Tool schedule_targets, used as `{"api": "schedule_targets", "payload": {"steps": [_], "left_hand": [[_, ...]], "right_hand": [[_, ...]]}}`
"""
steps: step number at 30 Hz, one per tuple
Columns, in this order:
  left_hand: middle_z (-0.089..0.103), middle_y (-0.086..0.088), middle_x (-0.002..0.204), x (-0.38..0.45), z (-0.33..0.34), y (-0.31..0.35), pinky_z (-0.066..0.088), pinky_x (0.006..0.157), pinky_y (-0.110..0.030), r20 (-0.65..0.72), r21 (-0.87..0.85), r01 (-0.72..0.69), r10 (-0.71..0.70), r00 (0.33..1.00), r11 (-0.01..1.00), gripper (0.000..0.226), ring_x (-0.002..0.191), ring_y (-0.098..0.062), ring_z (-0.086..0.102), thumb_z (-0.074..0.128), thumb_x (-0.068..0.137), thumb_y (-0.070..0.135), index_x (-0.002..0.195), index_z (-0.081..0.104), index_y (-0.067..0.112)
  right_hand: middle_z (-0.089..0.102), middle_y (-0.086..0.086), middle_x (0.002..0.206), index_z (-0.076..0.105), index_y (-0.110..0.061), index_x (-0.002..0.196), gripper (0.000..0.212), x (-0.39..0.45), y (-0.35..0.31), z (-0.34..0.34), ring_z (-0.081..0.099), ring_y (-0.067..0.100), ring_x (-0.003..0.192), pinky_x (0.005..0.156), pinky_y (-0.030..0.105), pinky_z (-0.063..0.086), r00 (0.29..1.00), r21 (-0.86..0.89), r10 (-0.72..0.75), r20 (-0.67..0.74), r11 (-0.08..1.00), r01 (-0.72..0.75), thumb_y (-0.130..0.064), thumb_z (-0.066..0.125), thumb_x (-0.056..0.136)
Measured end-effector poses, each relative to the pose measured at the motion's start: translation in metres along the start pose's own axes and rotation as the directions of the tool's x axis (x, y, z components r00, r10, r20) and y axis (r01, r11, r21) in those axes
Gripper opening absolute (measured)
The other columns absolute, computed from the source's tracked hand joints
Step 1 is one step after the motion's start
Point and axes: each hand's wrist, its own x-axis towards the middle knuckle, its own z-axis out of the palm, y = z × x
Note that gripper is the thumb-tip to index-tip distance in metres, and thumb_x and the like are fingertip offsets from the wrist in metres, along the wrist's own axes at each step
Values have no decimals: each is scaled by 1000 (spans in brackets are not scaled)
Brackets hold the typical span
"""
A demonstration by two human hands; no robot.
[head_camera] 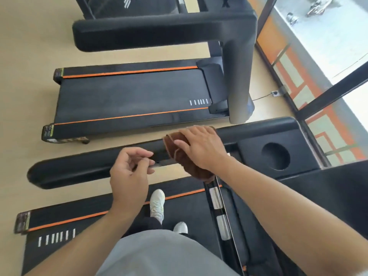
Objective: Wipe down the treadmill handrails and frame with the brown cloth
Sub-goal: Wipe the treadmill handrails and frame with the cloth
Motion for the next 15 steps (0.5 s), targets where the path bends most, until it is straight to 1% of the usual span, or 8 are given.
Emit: {"api": "schedule_targets", "payload": {"steps": [2,4,6,8,9,10,13,15], "left_hand": [[71,-1,87,-12,1,-2,60,65,-25,44,20,34,-35,998,999,21,81,-13,71,57,93,-6,91,68,12],[71,1,88,-24,2,-6,59,65,-22,102,72,67,-75,992,995,18,82,-11,70,59,95,-1,91,69,14],[72,4,91,-33,-1,-12,57,64,-17,125,99,92,-104,987,991,16,83,-9,70,60,96,3,92,68,16],[72,8,91,-38,-9,-19,56,65,-17,113,88,130,-139,984,988,17,84,-8,71,61,95,4,92,68,19],[72,11,90,-38,-14,-24,58,68,-19,98,84,146,-154,983,986,18,84,-8,71,61,95,4,93,68,20],[72,13,91,-37,-20,-28,58,72,-22,81,84,158,-164,983,984,19,84,-7,71,60,95,4,94,67,21],[73,12,92,-32,-42,-42,60,81,-31,18,55,182,-183,983,982,20,83,-5,71,60,96,3,95,66,22],[73,9,93,-29,-56,-50,60,83,-33,-8,29,204,-204,979,979,20,84,-8,72,61,96,4,97,66,23]], "right_hand": [[70,-3,122,65,-32,123,64,-6,37,-11,59,25,121,108,41,36,991,-69,137,-6,988,-137,-69,17,100],[66,-1,131,63,-33,127,66,-10,66,-28,55,28,127,111,44,34,975,-50,205,84,978,-202,-71,16,99],[54,0,148,50,-34,145,66,-12,88,-46,43,29,140,118,45,24,950,6,154,271,987,-162,-73,29,96],[40,-1,158,29,-33,158,89,-9,99,-58,30,28,148,123,46,16,882,0,75,466,996,-85,-77,56,85],[38,-2,158,24,-32,159,105,-8,99,-59,29,28,149,123,47,16,865,-25,50,500,999,-43,-79,67,76],[41,-2,156,25,-32,158,110,-6,97,-57,32,28,147,122,48,19,872,-42,41,489,999,-23,-80,70,70],[55,-4,143,38,-32,150,92,2,70,-45,50,25,133,112,44,33,930,-49,-16,367,998,36,-82,59,76],[57,-4,140,39,-31,149,87,9,41,-37,54,24,129,108,44,37,935,-68,-98,340,989,129,-82,54,81]]}}
